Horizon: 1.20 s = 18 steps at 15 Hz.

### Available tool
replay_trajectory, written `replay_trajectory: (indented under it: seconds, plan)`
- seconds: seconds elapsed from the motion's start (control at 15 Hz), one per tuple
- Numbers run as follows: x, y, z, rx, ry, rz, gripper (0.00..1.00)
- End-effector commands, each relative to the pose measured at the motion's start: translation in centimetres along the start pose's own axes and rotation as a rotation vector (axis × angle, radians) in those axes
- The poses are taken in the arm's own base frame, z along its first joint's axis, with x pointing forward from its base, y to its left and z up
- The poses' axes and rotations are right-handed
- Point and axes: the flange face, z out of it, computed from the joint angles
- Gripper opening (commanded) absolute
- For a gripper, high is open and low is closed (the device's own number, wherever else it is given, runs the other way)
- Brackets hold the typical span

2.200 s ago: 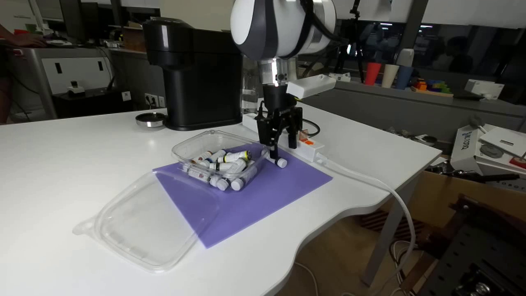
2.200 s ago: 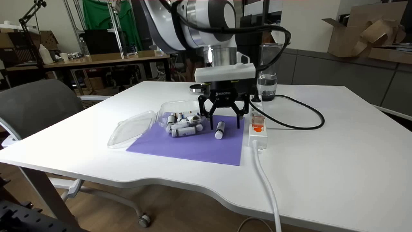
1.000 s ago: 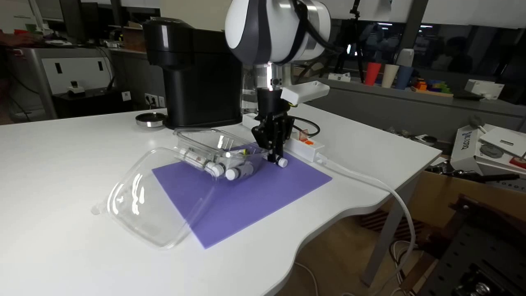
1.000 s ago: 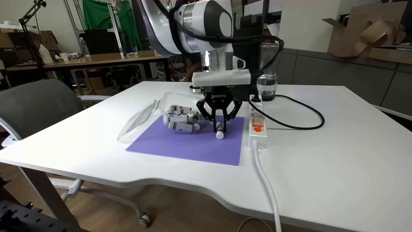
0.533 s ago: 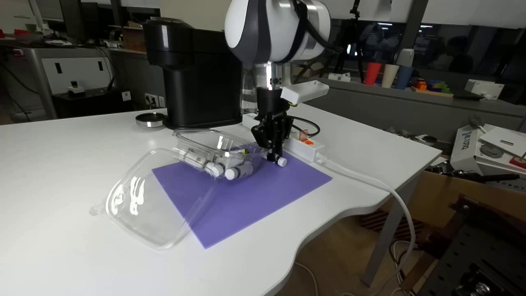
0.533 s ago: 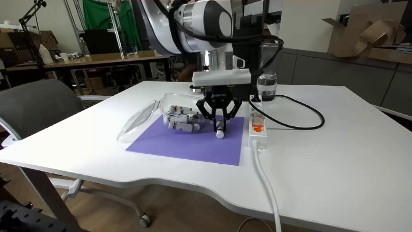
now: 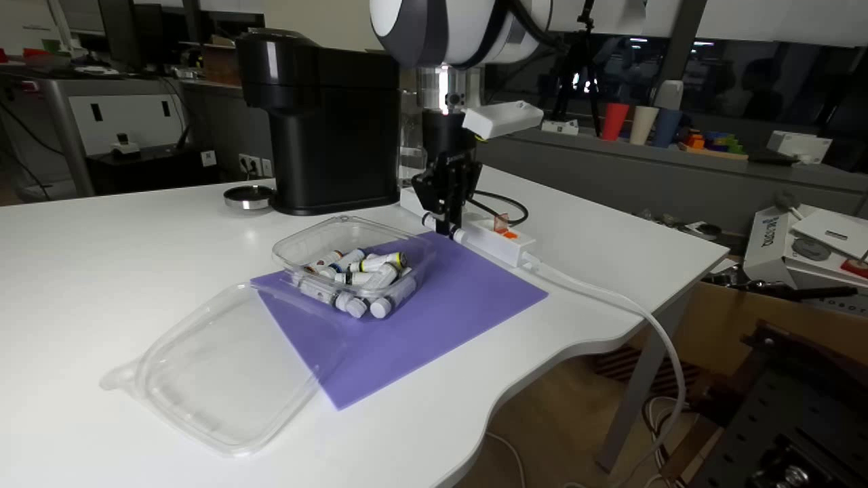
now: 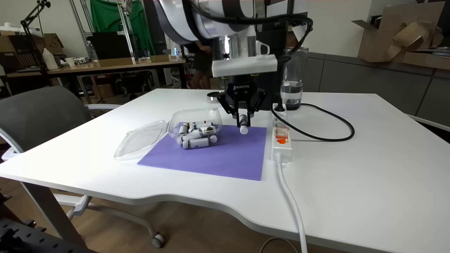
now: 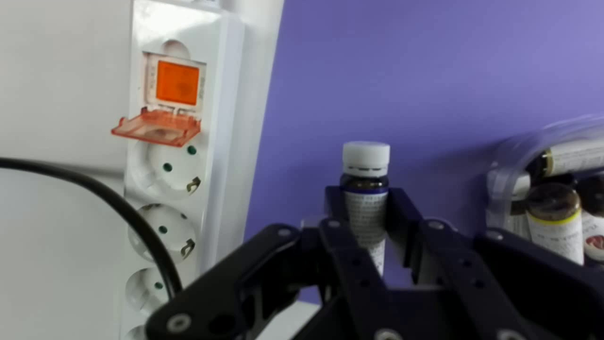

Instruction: Pick up the bottle, put it in the bowl and close it

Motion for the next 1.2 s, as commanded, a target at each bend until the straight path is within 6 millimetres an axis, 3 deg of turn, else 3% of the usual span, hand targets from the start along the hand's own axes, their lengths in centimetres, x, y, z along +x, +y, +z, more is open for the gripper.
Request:
replay_trajectory:
  seconds: [0.0,0.2,0.4,0.67,1.13]
  plan:
    - [-0.4,0.0,-4.2,-0.029,0.038,-0.006,0.07]
    - [0.3,-0.8,-7.1,-0.043,0.06,-0.03,0.07]
    - [1.1,-2.4,-8.5,-0.033,0.071,-0.066,0.07]
    - [2.0,-5.8,-8.9,-0.012,0.069,-0.139,0.07]
    - [2.5,-11.3,-7.6,0.016,0.047,-0.252,0.07]
